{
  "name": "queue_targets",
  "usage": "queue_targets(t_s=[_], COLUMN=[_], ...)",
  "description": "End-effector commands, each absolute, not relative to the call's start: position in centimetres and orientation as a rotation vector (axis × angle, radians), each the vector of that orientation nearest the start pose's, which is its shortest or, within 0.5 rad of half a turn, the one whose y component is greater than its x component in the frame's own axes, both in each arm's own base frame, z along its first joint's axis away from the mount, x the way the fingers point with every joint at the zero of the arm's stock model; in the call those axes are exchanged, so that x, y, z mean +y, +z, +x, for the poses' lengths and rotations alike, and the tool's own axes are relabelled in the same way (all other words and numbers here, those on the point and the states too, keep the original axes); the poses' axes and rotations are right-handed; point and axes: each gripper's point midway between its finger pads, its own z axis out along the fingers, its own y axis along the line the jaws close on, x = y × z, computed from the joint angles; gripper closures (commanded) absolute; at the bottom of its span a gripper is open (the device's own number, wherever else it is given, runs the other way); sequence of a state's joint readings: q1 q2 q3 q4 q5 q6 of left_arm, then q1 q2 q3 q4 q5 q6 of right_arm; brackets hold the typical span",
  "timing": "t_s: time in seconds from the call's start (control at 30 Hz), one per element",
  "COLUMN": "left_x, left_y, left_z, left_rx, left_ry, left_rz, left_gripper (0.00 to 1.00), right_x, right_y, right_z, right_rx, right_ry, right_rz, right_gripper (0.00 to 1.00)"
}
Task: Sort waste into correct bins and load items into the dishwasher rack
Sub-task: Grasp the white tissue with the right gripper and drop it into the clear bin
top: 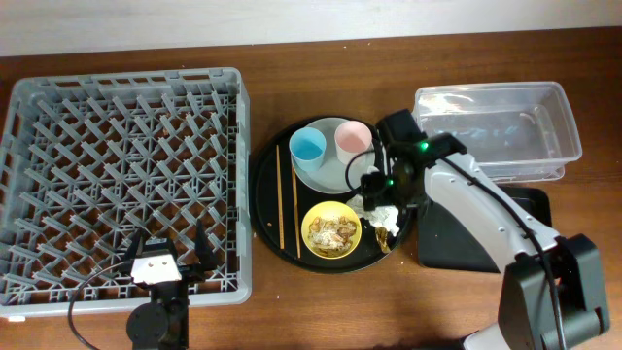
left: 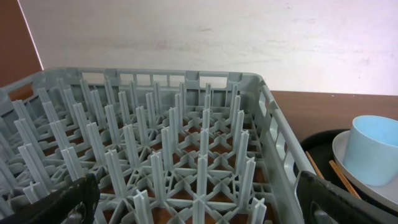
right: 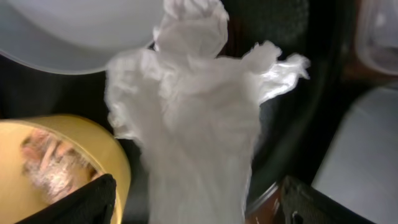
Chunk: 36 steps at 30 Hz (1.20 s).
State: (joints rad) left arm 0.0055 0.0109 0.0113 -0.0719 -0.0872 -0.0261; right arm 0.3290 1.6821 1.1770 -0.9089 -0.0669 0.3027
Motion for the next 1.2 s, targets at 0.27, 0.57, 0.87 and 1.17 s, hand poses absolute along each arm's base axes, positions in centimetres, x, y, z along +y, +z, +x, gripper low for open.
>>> queue_targets(t_s=[0.27, 0.57, 0.87, 1.17], left_x=[1.8, 1.8, 1.8, 1.8], left_y=[15.8, 15.8, 15.8, 15.8], left_z=[24.5, 24.5, 24.5, 24.5], left_rx=[1.641, 1.641, 1.641, 1.641], left_ry=[0.074, 0.074, 0.074, 0.074], left_rz=[-0.09, -0.09, -0.09, -0.09], left_gripper=[0.01, 0.01, 0.01, 0.01], right_x=[11.4, 11.4, 12.3, -4.1], right_y=[1.5, 0.4, 13.1, 17.5], right_z=[28.8, 28.9, 35.1, 42.8], right_rx=[3.01, 3.019, 2.827, 2.505], right_ry=[0.19, 0.179, 0.181, -0.026], right_rz=[-0.015, -0.014, -0.016, 0.687], right_gripper=[0.35, 0.79, 0.96, 0.96])
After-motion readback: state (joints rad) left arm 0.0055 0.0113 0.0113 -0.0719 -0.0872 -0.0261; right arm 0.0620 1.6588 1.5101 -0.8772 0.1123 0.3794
